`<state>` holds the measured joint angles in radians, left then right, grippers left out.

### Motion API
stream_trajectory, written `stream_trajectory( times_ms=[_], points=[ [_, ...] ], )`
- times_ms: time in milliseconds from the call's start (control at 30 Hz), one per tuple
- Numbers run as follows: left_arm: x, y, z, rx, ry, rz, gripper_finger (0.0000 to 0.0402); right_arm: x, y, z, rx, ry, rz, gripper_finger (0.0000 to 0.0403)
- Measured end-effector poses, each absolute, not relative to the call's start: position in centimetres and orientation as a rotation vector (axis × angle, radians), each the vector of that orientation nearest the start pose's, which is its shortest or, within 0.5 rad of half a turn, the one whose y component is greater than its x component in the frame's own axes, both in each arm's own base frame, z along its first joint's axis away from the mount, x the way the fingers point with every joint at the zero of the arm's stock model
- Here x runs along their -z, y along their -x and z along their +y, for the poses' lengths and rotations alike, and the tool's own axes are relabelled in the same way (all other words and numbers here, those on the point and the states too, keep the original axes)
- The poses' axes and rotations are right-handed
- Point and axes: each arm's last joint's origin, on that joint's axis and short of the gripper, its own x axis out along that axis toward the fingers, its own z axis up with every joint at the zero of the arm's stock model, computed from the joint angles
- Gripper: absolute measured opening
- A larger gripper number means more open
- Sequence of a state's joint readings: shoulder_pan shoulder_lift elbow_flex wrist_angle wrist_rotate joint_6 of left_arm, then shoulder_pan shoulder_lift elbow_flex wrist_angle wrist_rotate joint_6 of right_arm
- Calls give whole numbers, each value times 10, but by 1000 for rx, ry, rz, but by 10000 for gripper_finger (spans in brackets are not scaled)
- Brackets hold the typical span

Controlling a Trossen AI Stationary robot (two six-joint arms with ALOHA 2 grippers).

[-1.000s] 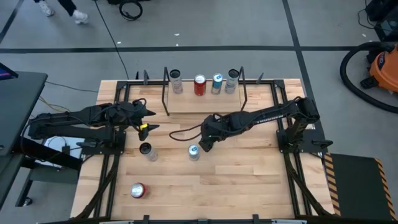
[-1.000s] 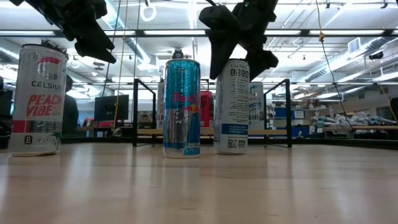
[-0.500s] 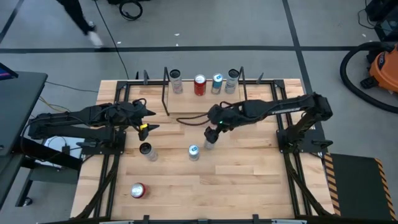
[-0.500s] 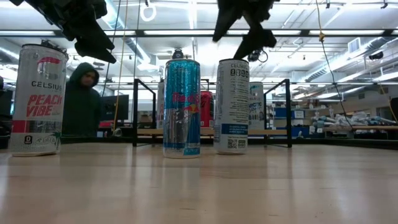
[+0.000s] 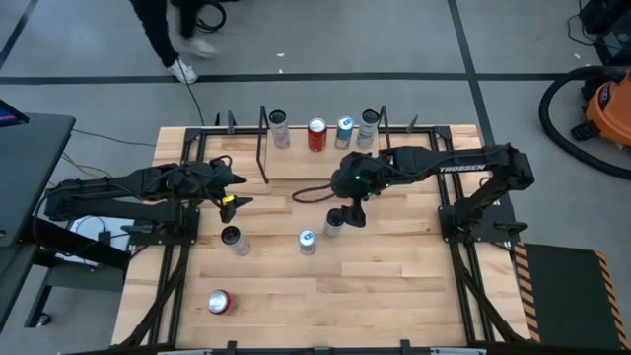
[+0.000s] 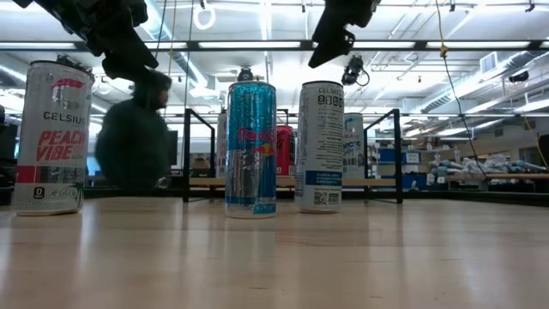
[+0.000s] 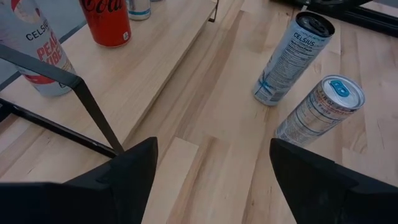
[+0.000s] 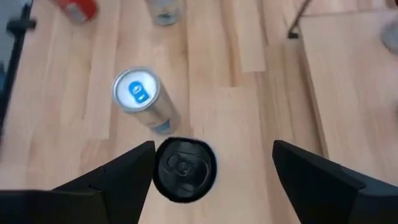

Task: Place canned beverage on shelf
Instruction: Put the white blue soda can on the shelf aligned with the other white blue soda can

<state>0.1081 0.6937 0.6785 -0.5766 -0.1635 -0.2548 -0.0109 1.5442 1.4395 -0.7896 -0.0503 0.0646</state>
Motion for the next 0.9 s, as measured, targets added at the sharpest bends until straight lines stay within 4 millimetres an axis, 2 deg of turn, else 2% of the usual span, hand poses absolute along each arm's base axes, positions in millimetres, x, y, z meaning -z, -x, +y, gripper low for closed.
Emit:
stream_trajectory(
  times_ms=[200,367,467,633,900],
  points=[
    [-275,-141,20,-337,228,559,311,-324,-326,-2,-101,87,894,325],
    [-273,-140,20,-339,225,578,311,-327,-330,-1,-85,40,836,326],
    [-273,-140,20,-339,224,585,311,-327,-330,0,-138,10,833,327],
    [-273,-140,20,-339,223,585,311,-325,-327,7,-218,75,861,324],
    [-273,-140,20,-338,221,585,311,-305,-324,9,-292,147,907,316]
  ],
)
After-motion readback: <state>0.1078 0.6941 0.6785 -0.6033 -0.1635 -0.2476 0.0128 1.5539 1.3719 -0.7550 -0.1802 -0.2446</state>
